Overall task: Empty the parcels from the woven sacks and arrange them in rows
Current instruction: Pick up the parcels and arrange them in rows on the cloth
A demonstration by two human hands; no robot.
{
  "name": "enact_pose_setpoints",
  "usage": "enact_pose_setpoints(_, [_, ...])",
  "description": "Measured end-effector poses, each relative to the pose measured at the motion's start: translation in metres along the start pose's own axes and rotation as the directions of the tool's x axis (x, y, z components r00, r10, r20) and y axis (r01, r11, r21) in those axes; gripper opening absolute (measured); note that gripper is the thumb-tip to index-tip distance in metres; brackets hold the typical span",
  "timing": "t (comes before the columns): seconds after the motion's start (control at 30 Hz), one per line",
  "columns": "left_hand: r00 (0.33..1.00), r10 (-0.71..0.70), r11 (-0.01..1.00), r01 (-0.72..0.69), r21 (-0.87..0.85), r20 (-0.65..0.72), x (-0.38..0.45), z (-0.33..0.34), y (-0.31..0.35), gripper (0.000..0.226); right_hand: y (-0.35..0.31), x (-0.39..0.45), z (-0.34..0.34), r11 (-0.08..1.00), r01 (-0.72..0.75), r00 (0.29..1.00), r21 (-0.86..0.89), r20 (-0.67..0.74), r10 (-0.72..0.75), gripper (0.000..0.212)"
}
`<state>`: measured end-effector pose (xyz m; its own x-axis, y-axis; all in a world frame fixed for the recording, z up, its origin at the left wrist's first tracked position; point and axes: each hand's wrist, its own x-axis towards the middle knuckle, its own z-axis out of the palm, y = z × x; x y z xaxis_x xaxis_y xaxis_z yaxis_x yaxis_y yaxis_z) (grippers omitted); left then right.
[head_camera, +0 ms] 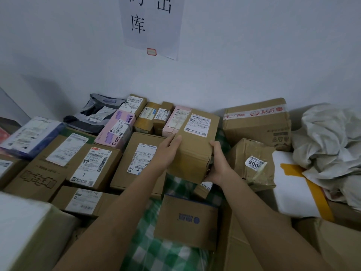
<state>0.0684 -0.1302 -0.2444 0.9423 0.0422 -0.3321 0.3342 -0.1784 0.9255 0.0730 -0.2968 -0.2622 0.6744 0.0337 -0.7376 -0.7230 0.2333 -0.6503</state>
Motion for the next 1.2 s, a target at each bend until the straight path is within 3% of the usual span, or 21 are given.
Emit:
enact_pose_setpoints(0.13, [0.999,0.011,0.993,-0.006,0.114,-0.039,0.008,-0.002,-0.009,0.050,0.004,0.004,0.006,1.000,-0.008,1.000,0.009,0.007,0.008,0.053])
enact_pose_setpoints(0.27, [1.000,0.006,0.965,-0.014,0.264,0.031,0.013,0.001,-0.019,0.056,0.000,0.020,0.006,0.991,0.116,0.992,-0.059,-0.041,-0.119,0.042])
enact_pose_setpoints(0.4, [0.990,-0.013,0.861,-0.059,0.505,0.138,0.021,0.004,-0.036,0.040,0.007,0.036,0.004,0.946,0.164,0.979,-0.280,-0.067,-0.190,0.047])
enact_pose_setpoints(0.47, [0.993,0.016,0.776,-0.088,0.625,0.121,0.024,0.007,-0.044,0.037,0.012,0.038,0.003,0.852,0.248,0.951,-0.460,-0.053,-0.305,0.056])
enact_pose_setpoints(0.57, [0.986,0.079,0.739,-0.158,0.655,0.148,0.028,0.009,-0.050,0.058,0.015,0.035,0.007,0.652,0.362,0.895,-0.666,0.055,-0.442,0.089])
enact_pose_setpoints(0.63, [0.970,0.050,0.692,-0.205,0.692,0.238,0.030,0.008,-0.051,0.070,0.013,0.029,0.009,0.483,0.288,0.925,-0.827,0.110,-0.363,0.118])
enact_pose_setpoints(0.7, [0.949,-0.003,0.608,-0.248,0.754,0.315,0.033,0.008,-0.050,0.082,0.009,0.026,0.007,0.307,0.206,0.962,-0.929,0.134,-0.237,0.133])
enact_pose_setpoints(0.8, [0.955,0.063,0.576,-0.273,0.771,0.291,0.038,0.009,-0.049,0.076,0.002,0.023,0.003,0.086,0.174,0.967,-0.981,0.154,-0.204,0.127])
enact_pose_setpoints(0.87, [0.953,0.148,0.581,-0.301,0.756,0.266,0.041,0.011,-0.048,0.064,-0.001,0.027,0.000,0.040,0.163,0.948,-0.986,0.146,-0.284,0.115])
enact_pose_setpoints(1.0, [0.916,0.319,0.491,-0.379,0.785,0.243,0.041,0.022,-0.046,0.041,-0.001,0.033,-0.005,-0.013,0.183,0.866,-0.983,0.167,-0.471,0.087])
enact_pose_setpoints(1.1, [0.921,0.304,0.461,-0.367,0.808,0.245,0.040,0.027,-0.047,0.046,0.003,0.027,-0.008,-0.021,0.190,0.859,-0.982,0.176,-0.481,0.085])
enact_pose_setpoints(1.2, [0.918,0.303,0.424,-0.369,0.827,0.254,0.041,0.029,-0.047,0.053,0.004,0.016,-0.012,-0.166,0.234,0.810,-0.958,0.286,-0.512,0.082])
